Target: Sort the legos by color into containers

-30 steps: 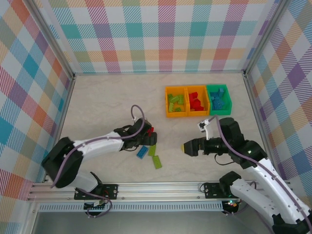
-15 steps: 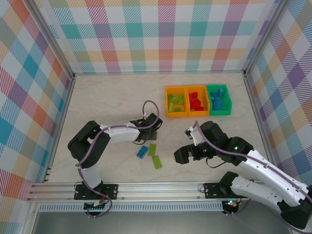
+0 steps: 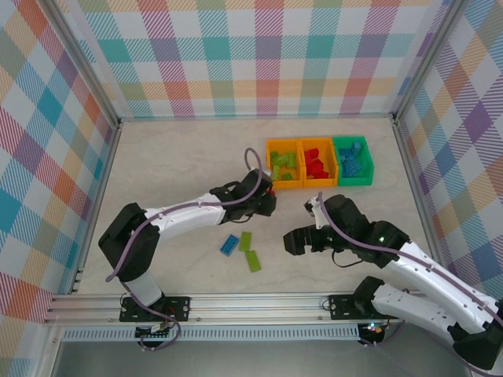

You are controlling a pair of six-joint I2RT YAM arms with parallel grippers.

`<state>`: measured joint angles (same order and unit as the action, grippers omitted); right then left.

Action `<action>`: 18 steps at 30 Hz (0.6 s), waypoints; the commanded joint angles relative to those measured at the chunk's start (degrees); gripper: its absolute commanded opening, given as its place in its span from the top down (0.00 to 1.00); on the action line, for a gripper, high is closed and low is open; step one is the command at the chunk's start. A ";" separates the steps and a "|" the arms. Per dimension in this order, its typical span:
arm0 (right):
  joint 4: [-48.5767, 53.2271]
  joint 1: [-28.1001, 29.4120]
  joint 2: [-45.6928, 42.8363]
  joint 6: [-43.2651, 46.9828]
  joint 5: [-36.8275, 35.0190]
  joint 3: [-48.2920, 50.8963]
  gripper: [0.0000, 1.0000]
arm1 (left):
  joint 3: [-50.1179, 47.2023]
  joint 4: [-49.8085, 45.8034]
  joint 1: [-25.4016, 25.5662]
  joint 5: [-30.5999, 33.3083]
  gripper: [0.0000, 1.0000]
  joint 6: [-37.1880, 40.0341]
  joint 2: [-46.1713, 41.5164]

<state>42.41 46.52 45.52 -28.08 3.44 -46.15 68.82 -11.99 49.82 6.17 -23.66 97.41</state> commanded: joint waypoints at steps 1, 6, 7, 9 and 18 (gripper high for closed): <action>-3.27 0.22 -3.77 1.00 -8.19 0.95 0.00 | 8.13 4.61 0.50 0.33 0.75 4.38 4.84; -0.32 0.17 -9.02 1.05 -15.72 1.67 0.00 | 26.35 3.55 0.20 1.98 0.75 8.13 18.69; 0.30 0.19 -10.09 0.93 -16.52 1.94 0.00 | 30.19 2.66 0.12 2.01 0.75 8.59 21.39; 1.44 0.10 -12.80 0.70 -17.37 2.90 0.00 | 38.85 0.49 -0.33 2.04 0.75 8.98 27.73; 5.80 0.17 -17.66 -2.02 -16.86 4.87 0.00 | 65.05 -1.63 -2.42 -0.53 0.71 9.63 46.05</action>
<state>46.04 46.52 28.27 -28.73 -13.04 -41.87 128.51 -13.41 48.16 6.52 -15.86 141.82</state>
